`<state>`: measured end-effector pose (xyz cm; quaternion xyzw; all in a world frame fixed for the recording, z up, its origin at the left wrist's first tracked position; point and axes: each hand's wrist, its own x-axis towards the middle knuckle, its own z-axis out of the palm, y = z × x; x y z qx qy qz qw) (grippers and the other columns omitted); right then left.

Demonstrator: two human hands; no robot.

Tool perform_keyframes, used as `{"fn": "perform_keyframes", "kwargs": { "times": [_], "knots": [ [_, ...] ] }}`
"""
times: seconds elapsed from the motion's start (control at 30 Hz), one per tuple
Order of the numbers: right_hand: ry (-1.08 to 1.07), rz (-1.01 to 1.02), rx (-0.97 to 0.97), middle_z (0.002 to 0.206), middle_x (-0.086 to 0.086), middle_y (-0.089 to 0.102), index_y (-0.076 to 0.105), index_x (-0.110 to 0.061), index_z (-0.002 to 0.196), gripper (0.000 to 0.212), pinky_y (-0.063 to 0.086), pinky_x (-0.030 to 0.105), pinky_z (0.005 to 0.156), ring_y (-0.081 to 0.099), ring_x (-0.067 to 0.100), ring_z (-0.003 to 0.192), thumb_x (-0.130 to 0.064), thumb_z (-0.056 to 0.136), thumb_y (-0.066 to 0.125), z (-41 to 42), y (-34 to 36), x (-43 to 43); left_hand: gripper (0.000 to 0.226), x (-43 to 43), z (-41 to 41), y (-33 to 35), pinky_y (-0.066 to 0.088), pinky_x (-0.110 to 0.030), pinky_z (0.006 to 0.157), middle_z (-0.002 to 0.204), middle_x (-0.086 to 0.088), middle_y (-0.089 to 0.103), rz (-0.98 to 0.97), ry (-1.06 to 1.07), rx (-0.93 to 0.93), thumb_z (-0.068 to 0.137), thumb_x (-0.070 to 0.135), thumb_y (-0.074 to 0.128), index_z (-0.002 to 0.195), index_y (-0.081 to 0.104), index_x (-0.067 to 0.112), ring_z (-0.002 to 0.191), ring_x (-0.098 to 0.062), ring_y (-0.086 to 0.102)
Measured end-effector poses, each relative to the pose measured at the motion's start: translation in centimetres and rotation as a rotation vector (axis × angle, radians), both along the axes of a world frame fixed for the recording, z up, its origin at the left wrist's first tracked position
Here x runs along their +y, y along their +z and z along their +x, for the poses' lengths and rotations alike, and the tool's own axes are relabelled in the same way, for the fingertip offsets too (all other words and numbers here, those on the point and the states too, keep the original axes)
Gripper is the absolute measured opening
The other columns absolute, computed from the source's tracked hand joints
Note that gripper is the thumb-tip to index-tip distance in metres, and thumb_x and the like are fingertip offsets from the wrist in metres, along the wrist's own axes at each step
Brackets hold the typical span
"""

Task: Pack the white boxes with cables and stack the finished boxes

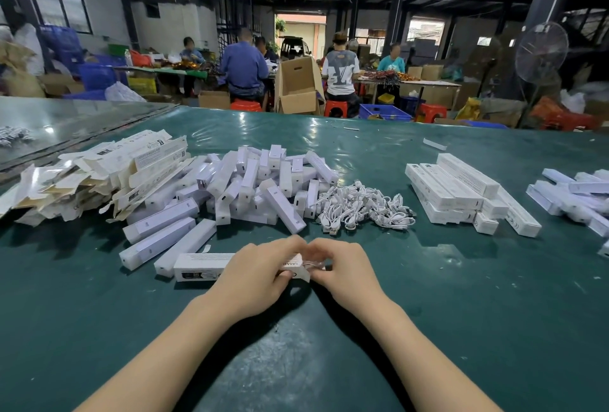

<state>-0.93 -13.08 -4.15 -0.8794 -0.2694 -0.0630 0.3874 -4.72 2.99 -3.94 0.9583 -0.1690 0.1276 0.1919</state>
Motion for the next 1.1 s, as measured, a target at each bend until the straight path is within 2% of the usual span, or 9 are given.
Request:
{"fn": "perform_keyframes", "kwargs": {
  "times": [0.07,0.13,0.27,0.43,0.57,0.67,0.83,0.97,1.1],
  "knots": [
    [0.015,0.012,0.041,0.083,-0.003,0.071,0.068,-0.017,0.084,0.015,0.047,0.024,0.077,0.063,0.012,0.08,-0.007,0.073,0.068,0.1,0.1,-0.3,0.038,0.1,0.0,0.0,0.042,-0.031,0.081,0.116,0.02,0.059,-0.049,0.034,0.022,0.084,0.015,0.054,0.115,0.039,0.031,0.103,-0.016,0.057],
    [0.034,0.068,0.09,0.082,-0.004,0.068,0.064,-0.02,0.087,0.021,0.047,0.021,0.075,0.061,0.01,0.074,-0.005,0.074,0.068,0.0,0.2,-0.2,0.041,0.1,0.0,0.0,0.044,-0.032,0.082,0.115,0.022,0.06,-0.076,0.034,0.044,0.084,0.015,0.056,0.116,0.035,0.03,0.102,-0.015,0.058],
    [0.006,0.179,0.086,0.076,-0.004,0.066,0.049,-0.032,0.08,0.038,0.044,0.012,0.067,0.055,0.001,0.062,0.001,0.072,0.065,-0.4,0.3,0.0,0.042,0.0,0.0,0.1,0.044,-0.033,0.084,0.11,0.027,0.06,-0.106,0.022,0.058,0.084,0.015,0.058,0.117,0.034,0.027,0.099,-0.013,0.06],
    [0.033,0.244,0.088,0.074,-0.004,0.061,0.049,-0.03,0.084,0.044,0.047,0.011,0.068,0.057,-0.002,0.065,0.011,0.07,0.057,-0.6,0.5,0.0,0.044,-0.3,0.2,0.0,0.046,-0.034,0.084,0.108,0.031,0.059,-0.122,0.015,0.047,0.084,0.017,0.06,0.118,0.034,0.026,0.098,-0.012,0.061],
    [-0.018,0.21,0.083,0.072,-0.006,0.055,0.049,-0.026,0.085,0.035,0.044,0.016,0.066,0.058,0.01,0.069,0.005,0.072,0.06,-0.4,0.0,0.0,0.043,-0.2,0.3,-0.4,0.045,-0.033,0.086,0.108,0.033,0.057,-0.124,0.03,0.035,0.084,0.018,0.061,0.118,0.035,0.027,0.101,-0.011,0.06],
    [-0.048,0.159,0.068,0.065,-0.012,0.058,0.049,-0.028,0.086,0.032,0.037,0.009,0.058,0.051,0.002,0.06,-0.002,0.074,0.062,-0.2,-0.2,0.0,0.043,-0.3,0.5,-0.6,0.044,-0.03,0.084,0.115,0.027,0.06,-0.11,0.052,0.019,0.084,0.019,0.06,0.118,0.034,0.029,0.103,-0.011,0.059],
    [0.052,0.198,0.16,0.07,-0.012,0.063,0.05,-0.038,0.088,0.045,0.035,0.008,0.051,0.046,-0.003,0.048,0.005,0.074,0.049,-0.2,0.3,-0.3,0.043,0.0,0.6,-0.5,0.043,-0.03,0.084,0.114,0.025,0.061,-0.113,0.066,0.026,0.083,0.016,0.06,0.115,0.035,0.029,0.101,-0.012,0.06],
    [0.084,0.195,0.272,0.073,-0.013,0.061,0.05,-0.031,0.096,0.04,0.034,0.007,0.056,0.046,-0.008,0.053,-0.012,0.06,0.053,-0.2,0.3,-0.2,0.041,0.0,0.6,-0.3,0.044,-0.032,0.085,0.116,0.023,0.061,-0.101,0.072,0.044,0.084,0.018,0.059,0.115,0.034,0.029,0.101,-0.014,0.06],
    [0.01,-0.066,0.047,0.085,-0.003,0.062,0.062,-0.015,0.109,0.034,0.03,0.017,0.069,0.048,0.01,0.081,-0.005,0.078,0.057,0.4,-0.5,0.2,0.037,-0.5,0.5,-0.2,0.044,-0.031,0.085,0.115,0.021,0.062,-0.112,0.054,0.032,0.085,0.029,0.061,0.115,0.039,0.028,0.103,-0.012,0.059]
  ]
}}
